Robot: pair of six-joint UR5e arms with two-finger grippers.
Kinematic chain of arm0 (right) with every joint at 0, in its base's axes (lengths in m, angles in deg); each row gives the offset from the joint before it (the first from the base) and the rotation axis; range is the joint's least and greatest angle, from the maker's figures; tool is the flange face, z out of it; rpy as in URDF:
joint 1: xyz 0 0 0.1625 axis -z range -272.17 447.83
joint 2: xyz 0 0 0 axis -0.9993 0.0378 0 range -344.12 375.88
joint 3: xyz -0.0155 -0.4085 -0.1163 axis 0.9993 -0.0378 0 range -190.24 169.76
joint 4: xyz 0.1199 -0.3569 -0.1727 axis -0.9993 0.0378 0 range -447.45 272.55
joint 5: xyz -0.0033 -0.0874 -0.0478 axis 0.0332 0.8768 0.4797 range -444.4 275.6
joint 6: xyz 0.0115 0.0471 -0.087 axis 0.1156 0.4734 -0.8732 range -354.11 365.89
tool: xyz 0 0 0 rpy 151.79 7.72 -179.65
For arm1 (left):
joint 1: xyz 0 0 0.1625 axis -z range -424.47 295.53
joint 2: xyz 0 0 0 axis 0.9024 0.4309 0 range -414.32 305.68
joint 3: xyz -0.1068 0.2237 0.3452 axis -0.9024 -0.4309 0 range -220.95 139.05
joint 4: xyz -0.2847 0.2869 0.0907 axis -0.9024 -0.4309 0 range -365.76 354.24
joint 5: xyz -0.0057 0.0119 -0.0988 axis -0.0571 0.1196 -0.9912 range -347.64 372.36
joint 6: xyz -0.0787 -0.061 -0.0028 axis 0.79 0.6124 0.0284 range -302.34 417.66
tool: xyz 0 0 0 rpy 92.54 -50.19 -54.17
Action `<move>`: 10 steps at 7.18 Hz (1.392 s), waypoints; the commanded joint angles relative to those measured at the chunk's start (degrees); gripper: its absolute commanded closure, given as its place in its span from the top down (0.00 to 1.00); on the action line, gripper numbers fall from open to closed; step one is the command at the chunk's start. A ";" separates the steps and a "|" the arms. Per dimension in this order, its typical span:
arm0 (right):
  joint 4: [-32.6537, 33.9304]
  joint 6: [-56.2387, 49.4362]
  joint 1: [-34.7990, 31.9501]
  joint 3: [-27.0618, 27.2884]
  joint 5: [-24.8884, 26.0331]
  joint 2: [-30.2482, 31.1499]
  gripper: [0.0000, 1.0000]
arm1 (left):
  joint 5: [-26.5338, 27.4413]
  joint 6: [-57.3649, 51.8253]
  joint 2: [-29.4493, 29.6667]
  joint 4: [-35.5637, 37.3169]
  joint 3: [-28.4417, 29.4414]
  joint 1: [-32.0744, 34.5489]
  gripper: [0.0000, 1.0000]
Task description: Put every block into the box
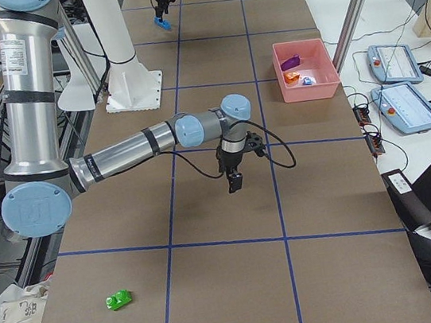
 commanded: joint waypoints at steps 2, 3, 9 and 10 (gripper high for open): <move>-0.22 -1.63 -0.63 0.78 0.03 3.33 0.99 | 1.25 0.00 0.91 0.01 1.99 -0.89 1.00; -0.22 -2.24 -0.72 1.49 0.03 4.55 0.99 | 1.34 0.00 0.91 0.10 2.26 -2.37 1.00; -0.14 -10.22 -4.92 1.49 -0.05 8.16 0.99 | 2.57 5.32 0.13 -0.07 -0.53 -4.14 0.00; -0.14 -13.20 -6.33 1.15 -0.05 9.30 0.99 | 2.23 7.02 -1.27 -0.07 -4.12 -3.79 0.00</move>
